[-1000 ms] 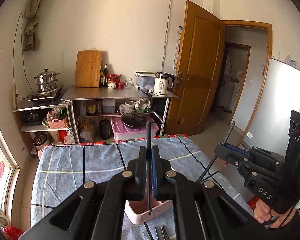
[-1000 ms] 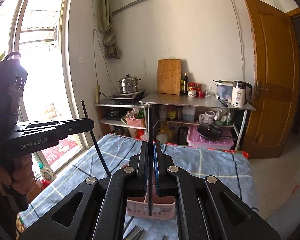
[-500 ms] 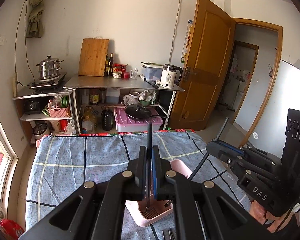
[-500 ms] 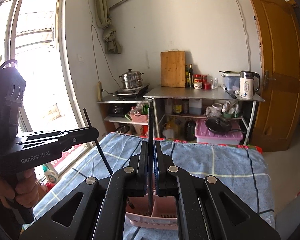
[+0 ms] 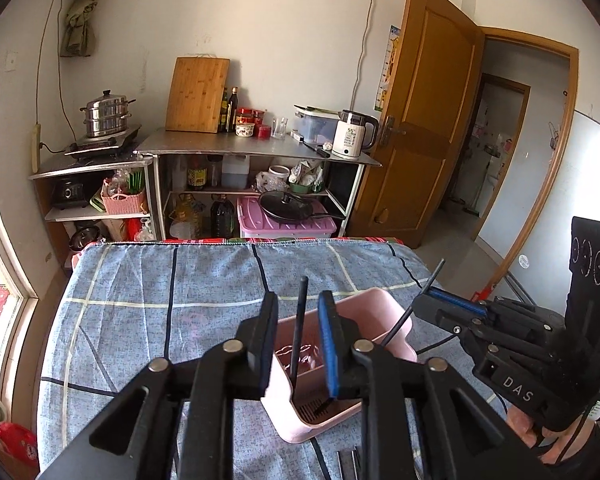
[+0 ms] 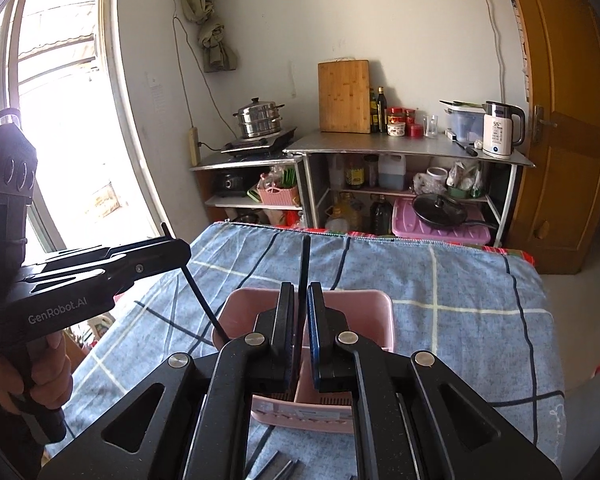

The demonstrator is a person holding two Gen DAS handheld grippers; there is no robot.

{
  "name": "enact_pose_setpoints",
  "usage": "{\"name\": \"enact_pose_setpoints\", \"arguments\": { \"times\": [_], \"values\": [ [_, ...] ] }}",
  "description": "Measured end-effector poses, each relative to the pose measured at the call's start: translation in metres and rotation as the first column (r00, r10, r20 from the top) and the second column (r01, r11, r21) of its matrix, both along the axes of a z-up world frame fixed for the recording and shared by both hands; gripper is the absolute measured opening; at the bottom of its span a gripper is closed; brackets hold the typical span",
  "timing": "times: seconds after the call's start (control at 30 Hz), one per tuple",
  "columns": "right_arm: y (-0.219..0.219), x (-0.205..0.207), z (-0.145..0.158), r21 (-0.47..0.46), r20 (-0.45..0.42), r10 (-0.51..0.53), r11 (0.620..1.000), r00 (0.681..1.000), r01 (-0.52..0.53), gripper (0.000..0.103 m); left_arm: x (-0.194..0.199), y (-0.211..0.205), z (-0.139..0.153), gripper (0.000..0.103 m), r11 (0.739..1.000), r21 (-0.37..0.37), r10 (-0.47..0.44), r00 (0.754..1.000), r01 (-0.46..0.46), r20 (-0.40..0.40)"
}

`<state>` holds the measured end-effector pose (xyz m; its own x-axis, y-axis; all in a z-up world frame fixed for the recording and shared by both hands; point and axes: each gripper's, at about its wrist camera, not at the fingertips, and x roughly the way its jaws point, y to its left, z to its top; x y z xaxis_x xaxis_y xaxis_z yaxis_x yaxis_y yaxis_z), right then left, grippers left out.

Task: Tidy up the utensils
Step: 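Lift the black chopsticks with both tools and lower them into the pink basket, then open both tools to release the chopsticks standing in the basket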

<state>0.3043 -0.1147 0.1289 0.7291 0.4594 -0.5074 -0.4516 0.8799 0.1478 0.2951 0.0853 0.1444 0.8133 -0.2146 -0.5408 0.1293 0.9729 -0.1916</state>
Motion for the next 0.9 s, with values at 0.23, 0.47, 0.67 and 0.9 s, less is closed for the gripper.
{"name": "enact_pose_setpoints", "arguments": {
  "times": [0.23, 0.47, 0.67, 0.9],
  "values": [
    [-0.022, -0.031, 0.008, 0.026, 0.041, -0.032, 0.999, 0.999, 0.031, 0.013, -0.032, 0.008, 0.008, 0.035, 0.998, 0.014, 0.056, 0.996, -0.057, 0.074],
    [-0.049, -0.088, -0.016, 0.023, 0.054, -0.051, 0.999, 0.997, 0.05, 0.014, -0.083, 0.003, -0.008, 0.037, 0.999, 0.033, 0.036, 0.993, -0.04, 0.116],
    [-0.066, -0.125, -0.043, 0.023, 0.04, -0.06, 0.998, 0.997, 0.059, 0.014, -0.118, -0.01, -0.031, 0.037, 1.0, 0.024, 0.0, 0.993, -0.003, 0.116],
    [-0.079, -0.153, -0.074, 0.048, -0.022, -0.062, 0.997, 0.998, 0.063, 0.014, -0.151, -0.023, -0.063, 0.037, 1.0, 0.025, -0.013, 0.995, 0.011, 0.095]
  ]
}}
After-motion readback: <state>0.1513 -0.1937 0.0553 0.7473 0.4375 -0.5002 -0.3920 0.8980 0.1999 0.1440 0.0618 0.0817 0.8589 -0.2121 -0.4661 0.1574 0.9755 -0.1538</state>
